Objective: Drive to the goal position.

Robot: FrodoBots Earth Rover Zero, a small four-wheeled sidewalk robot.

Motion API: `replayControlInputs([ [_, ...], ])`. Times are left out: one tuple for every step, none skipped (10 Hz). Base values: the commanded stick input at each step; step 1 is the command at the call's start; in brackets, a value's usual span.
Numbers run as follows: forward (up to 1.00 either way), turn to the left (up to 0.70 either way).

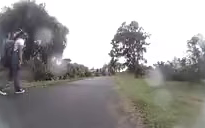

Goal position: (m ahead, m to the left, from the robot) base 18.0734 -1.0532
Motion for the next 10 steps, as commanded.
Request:
replayControlInputs([
  [0.85, 0.00],
  [0.85, 0.00],
  [0.85, 0.00],
  [0.85, 0.00],
  [0.85, 0.00],
  [0.85, 0.00],
  [0.85, 0.00],
  [0.85, 0.00],
  [0.85, 0.00],
  [0.85, 0.00],
])
